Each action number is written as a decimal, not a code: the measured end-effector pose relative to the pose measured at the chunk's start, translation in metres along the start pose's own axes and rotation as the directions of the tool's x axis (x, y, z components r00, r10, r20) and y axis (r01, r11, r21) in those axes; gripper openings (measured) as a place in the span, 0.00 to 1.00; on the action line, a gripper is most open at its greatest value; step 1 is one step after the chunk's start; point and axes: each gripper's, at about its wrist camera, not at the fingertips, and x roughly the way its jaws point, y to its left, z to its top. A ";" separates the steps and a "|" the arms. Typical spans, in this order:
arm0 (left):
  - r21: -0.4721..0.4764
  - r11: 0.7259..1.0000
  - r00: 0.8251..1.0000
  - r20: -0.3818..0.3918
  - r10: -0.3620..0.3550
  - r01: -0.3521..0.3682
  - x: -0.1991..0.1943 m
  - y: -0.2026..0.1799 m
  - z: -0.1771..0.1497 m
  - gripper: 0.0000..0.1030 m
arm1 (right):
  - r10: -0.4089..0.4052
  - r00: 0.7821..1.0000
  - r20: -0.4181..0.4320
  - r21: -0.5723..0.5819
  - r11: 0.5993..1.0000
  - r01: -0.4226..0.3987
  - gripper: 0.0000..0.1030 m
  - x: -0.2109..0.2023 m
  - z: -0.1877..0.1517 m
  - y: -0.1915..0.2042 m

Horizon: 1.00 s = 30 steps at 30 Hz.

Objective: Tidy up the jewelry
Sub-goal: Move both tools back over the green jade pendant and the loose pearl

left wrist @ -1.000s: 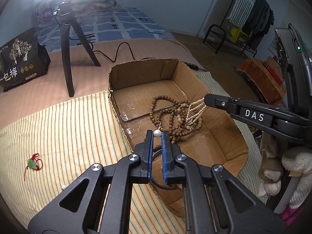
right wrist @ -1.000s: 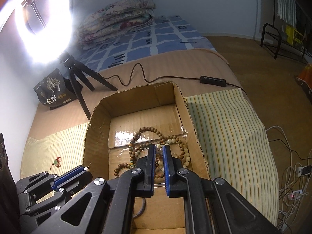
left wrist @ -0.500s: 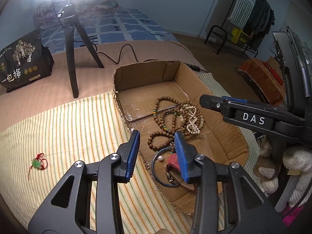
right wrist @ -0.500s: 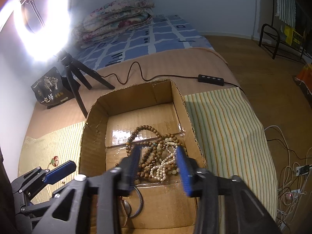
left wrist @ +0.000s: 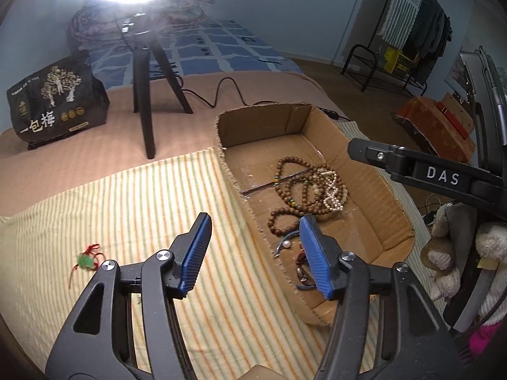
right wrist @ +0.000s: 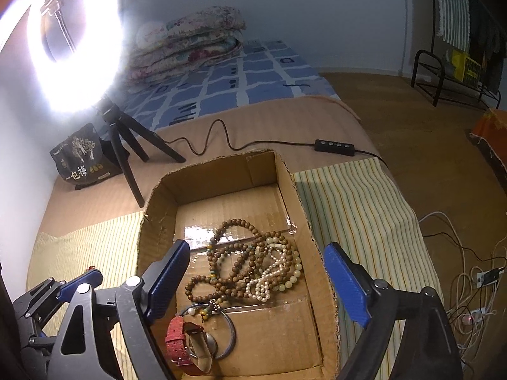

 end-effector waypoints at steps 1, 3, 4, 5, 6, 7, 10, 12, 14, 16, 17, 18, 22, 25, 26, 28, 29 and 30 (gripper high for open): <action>0.000 1.000 1.000 0.001 0.006 -0.006 -0.002 0.002 -0.001 0.59 | 0.002 1.000 0.005 0.000 1.000 -0.002 0.90 -0.001 0.000 0.001; 0.001 1.000 1.000 0.001 0.015 -0.015 -0.004 0.007 -0.002 0.65 | 0.007 1.000 0.010 -0.009 1.000 -0.007 0.92 -0.003 0.000 0.004; 0.001 1.000 1.000 0.003 0.020 -0.020 -0.006 0.010 -0.004 0.66 | 0.009 1.000 0.014 -0.014 1.000 -0.008 0.93 -0.003 0.000 0.006; 0.003 1.000 1.000 0.004 0.025 -0.025 -0.008 0.013 -0.005 0.66 | 0.010 1.000 0.017 -0.020 1.000 -0.009 0.95 -0.005 -0.001 0.009; 0.004 1.000 1.000 0.004 0.030 -0.030 -0.008 0.015 -0.005 0.67 | 0.011 1.000 0.022 -0.026 1.000 -0.011 0.96 -0.006 -0.001 0.011; 0.003 0.999 0.999 0.002 0.037 -0.037 -0.010 0.019 -0.006 0.67 | 0.014 0.999 0.029 -0.033 0.999 -0.013 0.98 -0.007 -0.002 0.013; -0.012 0.999 0.999 0.002 0.048 -0.048 -0.016 0.030 -0.009 0.68 | 0.025 0.999 0.036 -0.051 0.998 -0.023 0.98 -0.009 -0.003 0.020; -0.028 0.998 0.999 0.004 0.053 -0.052 -0.020 0.039 -0.010 0.68 | 0.035 0.999 0.038 -0.060 0.998 -0.032 0.98 -0.010 -0.003 0.025; -0.042 0.997 0.998 0.007 0.058 -0.058 -0.024 0.048 -0.012 0.68 | 0.041 0.998 0.043 -0.067 0.997 -0.038 0.98 -0.011 -0.004 0.030; -0.049 0.996 0.998 0.011 0.069 -0.068 -0.028 0.056 -0.013 0.68 | 0.050 0.998 0.050 -0.071 0.996 -0.046 0.98 -0.013 -0.005 0.036; -0.051 0.996 0.997 0.012 0.076 -0.075 -0.030 0.060 -0.014 0.68 | 0.057 0.997 0.053 -0.076 0.996 -0.053 0.98 -0.015 -0.006 0.039; -0.055 0.995 0.997 0.014 0.081 -0.081 -0.032 0.064 -0.015 0.68 | 0.061 0.997 0.056 -0.080 0.995 -0.056 0.98 -0.015 -0.007 0.042; -0.075 0.992 0.995 0.014 0.098 -0.097 -0.037 0.081 -0.020 0.68 | 0.091 0.993 0.073 -0.093 0.992 -0.084 0.98 -0.020 -0.010 0.055; -0.095 0.989 0.994 0.011 0.113 -0.112 -0.039 0.095 -0.024 0.68 | 0.112 0.991 0.077 -0.109 0.989 -0.103 0.98 -0.024 -0.013 0.064; -0.102 0.988 0.993 0.009 0.118 -0.116 -0.040 0.100 -0.025 0.68 | 0.128 0.989 0.080 -0.114 0.986 -0.119 0.98 -0.025 -0.014 0.069; -0.112 0.986 0.992 0.008 0.125 -0.123 -0.041 0.108 -0.028 0.68 | 0.152 0.986 0.076 -0.121 0.982 -0.142 0.98 -0.026 -0.017 0.077; -0.117 0.985 0.992 0.007 0.129 -0.127 -0.041 0.112 -0.029 0.68 | 0.162 0.984 0.072 -0.126 0.980 -0.152 0.98 -0.026 -0.018 0.081; -0.121 0.984 0.991 0.006 0.132 -0.131 -0.041 0.116 -0.030 0.68 | 0.171 0.983 0.069 -0.133 0.978 -0.161 0.98 -0.026 -0.020 0.085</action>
